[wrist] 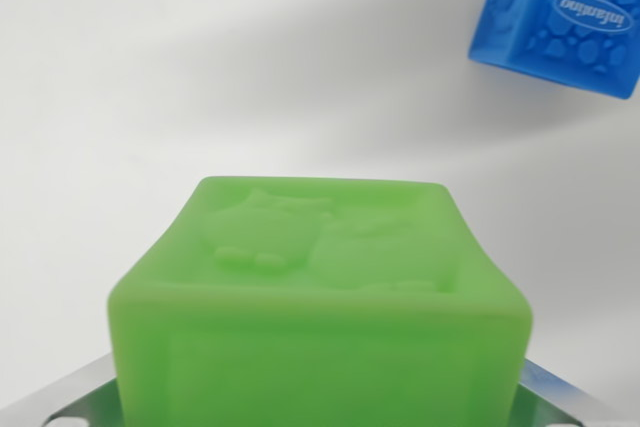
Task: Stack cube
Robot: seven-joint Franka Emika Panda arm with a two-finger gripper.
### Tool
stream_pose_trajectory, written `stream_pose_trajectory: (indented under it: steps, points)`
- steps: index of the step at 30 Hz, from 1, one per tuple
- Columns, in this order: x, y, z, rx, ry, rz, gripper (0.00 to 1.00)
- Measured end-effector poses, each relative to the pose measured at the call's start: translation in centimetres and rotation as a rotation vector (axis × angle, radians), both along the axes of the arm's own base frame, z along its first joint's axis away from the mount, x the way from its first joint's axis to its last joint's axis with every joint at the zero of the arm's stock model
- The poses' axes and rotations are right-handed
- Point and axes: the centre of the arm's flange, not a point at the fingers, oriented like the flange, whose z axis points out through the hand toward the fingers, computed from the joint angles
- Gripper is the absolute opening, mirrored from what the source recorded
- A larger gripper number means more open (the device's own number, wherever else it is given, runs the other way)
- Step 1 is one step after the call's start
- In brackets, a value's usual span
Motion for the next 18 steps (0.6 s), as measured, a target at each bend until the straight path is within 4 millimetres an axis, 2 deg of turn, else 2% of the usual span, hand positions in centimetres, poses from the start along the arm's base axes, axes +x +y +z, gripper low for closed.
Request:
stream_pose_trajectory:
  steps: [18]
  points:
    - [1.0, -3.1, 1.2, -0.001, -0.001, -0.067, 0.0]
